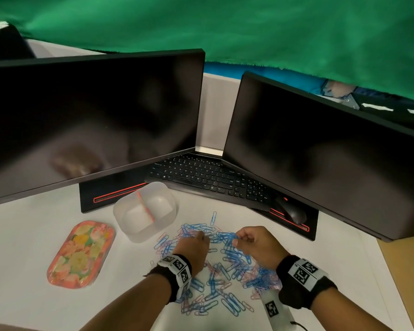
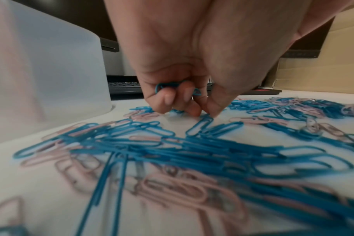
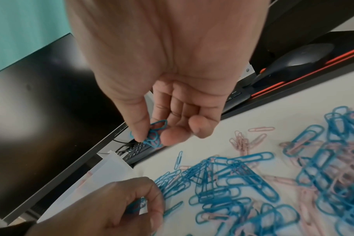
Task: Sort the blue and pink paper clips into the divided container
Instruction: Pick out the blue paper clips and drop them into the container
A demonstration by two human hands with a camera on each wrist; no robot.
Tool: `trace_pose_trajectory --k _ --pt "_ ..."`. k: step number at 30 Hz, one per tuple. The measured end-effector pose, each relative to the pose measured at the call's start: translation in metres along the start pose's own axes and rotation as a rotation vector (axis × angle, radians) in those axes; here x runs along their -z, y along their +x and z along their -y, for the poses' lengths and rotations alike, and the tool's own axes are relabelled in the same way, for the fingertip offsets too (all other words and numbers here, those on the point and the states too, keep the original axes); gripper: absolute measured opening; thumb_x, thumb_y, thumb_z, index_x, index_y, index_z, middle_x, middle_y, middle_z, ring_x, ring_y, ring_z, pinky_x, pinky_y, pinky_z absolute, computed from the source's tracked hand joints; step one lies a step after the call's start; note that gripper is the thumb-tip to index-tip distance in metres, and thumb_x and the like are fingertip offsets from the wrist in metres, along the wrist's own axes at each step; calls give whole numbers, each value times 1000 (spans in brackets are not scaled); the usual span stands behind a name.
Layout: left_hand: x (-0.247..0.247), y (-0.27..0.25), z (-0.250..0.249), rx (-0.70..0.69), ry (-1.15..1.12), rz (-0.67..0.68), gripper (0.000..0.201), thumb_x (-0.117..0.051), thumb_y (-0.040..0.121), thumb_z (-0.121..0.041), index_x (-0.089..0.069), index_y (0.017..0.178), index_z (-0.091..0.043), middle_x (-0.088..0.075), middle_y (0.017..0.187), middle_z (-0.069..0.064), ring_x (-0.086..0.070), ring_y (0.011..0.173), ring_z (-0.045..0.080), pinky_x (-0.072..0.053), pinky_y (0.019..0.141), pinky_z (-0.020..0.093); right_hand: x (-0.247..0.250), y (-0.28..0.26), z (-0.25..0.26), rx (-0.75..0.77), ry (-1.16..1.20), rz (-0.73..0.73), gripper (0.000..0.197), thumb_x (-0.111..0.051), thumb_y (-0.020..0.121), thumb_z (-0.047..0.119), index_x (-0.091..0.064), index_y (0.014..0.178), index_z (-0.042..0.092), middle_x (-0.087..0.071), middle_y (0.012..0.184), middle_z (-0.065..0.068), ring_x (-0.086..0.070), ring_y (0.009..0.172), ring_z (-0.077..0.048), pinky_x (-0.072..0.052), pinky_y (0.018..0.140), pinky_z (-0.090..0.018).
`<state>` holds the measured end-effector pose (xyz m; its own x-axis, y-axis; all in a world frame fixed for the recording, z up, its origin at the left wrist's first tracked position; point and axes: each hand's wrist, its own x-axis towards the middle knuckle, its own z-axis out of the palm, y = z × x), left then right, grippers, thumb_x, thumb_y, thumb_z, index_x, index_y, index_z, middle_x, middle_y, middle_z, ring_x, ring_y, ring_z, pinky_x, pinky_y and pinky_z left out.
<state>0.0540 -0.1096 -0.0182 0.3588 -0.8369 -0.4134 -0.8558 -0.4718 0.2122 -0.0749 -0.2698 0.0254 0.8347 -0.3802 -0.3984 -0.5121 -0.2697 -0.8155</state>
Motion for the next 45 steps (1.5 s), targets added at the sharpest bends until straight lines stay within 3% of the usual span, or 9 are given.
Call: trace_pose_trajectory --k 5,10,15,19,25,29,36,40,45 --pt "5 -8 -4 8 -99 -59 26 -46 89 -5 -45 115 -7 -52 114 12 -60 92 31 -48 76 40 -1 -2 11 1 45 21 8 -64 89 19 -68 82 15 -66 70 2 -58 63 -5 -49 65 -19" --pt "11 -17 8 76 -507 -180 16 -48 85 -3 -54 93 -16 -64 87 4 -60 77 20 -54 73 39 -9 6 28 6 133 52 11 -61 89 13 -66 89 2 -71 77 -9 -58 65 -12 -48 66 -25" --pt "40 -44 31 262 -942 -435 22 -48 92 -7 -62 93 -24 -64 75 1 -53 56 10 -41 50 13 -34 25 58 16 240 123 6 -59 90 5 -65 91 6 -70 73 -5 -63 65 -15 -45 57 -23" --pt "61 -63 76 438 -1004 -619 28 -50 89 0 -71 89 -19 -70 82 -2 -63 80 15 -43 71 16 -56 42 89 45 309 216 9 -58 90 -1 -63 89 6 -68 72 -8 -62 58 -13 -47 53 -21" --pt "73 -81 124 632 -1129 -619 32 -48 83 1 -66 70 -22 -67 75 4 -57 66 21 -45 68 26 -85 74 124 44 243 239 10 -58 89 -2 -63 89 7 -68 73 -8 -64 59 -14 -47 49 -22" --pt "79 -83 133 727 -1225 -538 32 -41 87 7 -62 73 -13 -63 76 11 -57 55 17 -44 45 23 -99 91 138 24 161 246 9 -59 87 1 -62 90 8 -69 74 -7 -66 62 -17 -46 49 -22" --pt "99 -83 134 857 -1546 -545 15 -44 96 0 -58 91 -3 -57 80 17 -57 62 22 -53 45 21 -117 107 156 2 7 210 14 -60 84 4 -62 80 18 -72 84 -13 -66 60 -16 -48 48 -23" --pt "102 -84 137 918 -1621 -558 24 -43 97 -6 -58 116 -3 -61 97 19 -61 84 26 -54 70 29 -123 110 166 -9 -4 215 10 -58 85 3 -64 88 11 -69 72 -5 -64 57 -15 -49 48 -22" --pt "101 -89 137 894 -1624 -650 28 -38 97 -10 -61 112 -5 -61 101 20 -61 92 29 -54 77 31 -131 115 172 -27 -16 203 11 -58 85 1 -64 86 9 -71 86 -16 -63 57 -16 -49 48 -24"
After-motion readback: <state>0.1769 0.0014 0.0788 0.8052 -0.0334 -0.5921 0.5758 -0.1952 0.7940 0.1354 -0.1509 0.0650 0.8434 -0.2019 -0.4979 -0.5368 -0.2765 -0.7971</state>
